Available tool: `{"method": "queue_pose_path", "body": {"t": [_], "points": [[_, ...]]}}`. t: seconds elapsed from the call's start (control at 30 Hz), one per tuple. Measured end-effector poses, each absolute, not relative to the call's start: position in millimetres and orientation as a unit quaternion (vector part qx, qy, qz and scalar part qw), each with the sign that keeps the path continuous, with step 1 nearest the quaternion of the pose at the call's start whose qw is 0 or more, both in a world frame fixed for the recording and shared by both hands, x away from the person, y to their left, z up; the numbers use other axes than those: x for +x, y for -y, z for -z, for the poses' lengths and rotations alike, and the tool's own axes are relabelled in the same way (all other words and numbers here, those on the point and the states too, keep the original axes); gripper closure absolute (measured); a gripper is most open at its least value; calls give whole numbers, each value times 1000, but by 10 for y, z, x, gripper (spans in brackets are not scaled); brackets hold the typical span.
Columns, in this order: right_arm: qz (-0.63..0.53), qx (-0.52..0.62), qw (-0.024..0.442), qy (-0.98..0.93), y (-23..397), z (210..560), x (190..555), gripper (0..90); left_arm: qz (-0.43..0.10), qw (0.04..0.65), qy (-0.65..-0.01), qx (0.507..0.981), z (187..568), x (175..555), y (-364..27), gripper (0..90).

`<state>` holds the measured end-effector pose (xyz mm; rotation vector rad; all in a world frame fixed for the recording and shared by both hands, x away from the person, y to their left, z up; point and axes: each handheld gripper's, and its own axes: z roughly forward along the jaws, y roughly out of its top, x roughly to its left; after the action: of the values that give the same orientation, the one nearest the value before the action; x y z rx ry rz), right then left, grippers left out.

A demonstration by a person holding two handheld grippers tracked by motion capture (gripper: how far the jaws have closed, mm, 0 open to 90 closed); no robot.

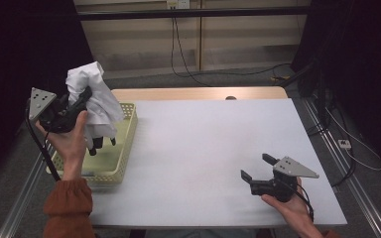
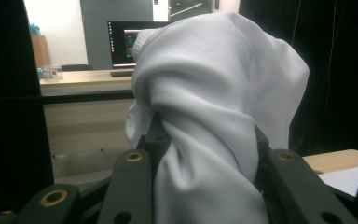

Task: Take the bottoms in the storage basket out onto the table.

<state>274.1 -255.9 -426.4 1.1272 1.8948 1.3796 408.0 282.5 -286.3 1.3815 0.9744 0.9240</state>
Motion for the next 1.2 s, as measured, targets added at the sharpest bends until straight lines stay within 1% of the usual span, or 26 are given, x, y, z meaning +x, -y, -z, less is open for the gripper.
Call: {"method": "queue_pose_path", "body": {"t": [0.57,1.2], "points": [[-511,416,267,-703,2558,4265,2739,58,-389,585,-401,588,2718,4000,-2769,651],[-511,416,266,-703,2558,4266,2739,58,-377,596,-374,602,2543,3896,-2609,651]]}}
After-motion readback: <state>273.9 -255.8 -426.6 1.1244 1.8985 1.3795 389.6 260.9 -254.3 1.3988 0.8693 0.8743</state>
